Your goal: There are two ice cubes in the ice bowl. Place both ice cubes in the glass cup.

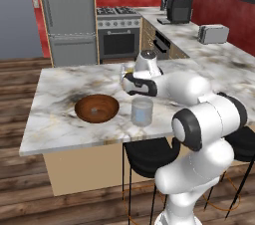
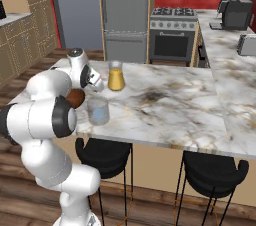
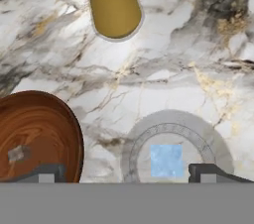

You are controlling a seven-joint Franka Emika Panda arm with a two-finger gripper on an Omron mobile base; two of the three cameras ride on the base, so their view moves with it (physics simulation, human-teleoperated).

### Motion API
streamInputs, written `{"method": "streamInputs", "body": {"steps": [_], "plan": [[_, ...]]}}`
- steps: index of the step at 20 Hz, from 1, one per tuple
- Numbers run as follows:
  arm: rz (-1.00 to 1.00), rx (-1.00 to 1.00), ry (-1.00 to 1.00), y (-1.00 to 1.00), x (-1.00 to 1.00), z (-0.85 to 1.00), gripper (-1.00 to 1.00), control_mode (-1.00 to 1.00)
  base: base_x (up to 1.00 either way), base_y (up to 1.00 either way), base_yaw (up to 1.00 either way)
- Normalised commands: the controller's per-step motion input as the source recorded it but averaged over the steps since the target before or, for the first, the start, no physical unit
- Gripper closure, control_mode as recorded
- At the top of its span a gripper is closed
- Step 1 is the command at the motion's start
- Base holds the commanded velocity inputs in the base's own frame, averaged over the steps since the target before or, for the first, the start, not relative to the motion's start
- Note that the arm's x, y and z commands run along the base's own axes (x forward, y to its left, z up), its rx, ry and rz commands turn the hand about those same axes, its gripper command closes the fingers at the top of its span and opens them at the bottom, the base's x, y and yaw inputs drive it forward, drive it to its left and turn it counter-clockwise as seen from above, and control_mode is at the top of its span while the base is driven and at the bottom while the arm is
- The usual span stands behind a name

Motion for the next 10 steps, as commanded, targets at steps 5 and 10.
{"method": "streamInputs", "body": {"steps": [5, 10], "plan": [[0.06, 0.02, 0.00, 0.95, -0.02, 0.00, -1.00, -1.00, 0.00, 0.00, 0.00], [0.19, 0.00, 0.02, 0.72, 0.00, 0.00, -1.00, -1.00, 0.00, 0.00, 0.00]]}}
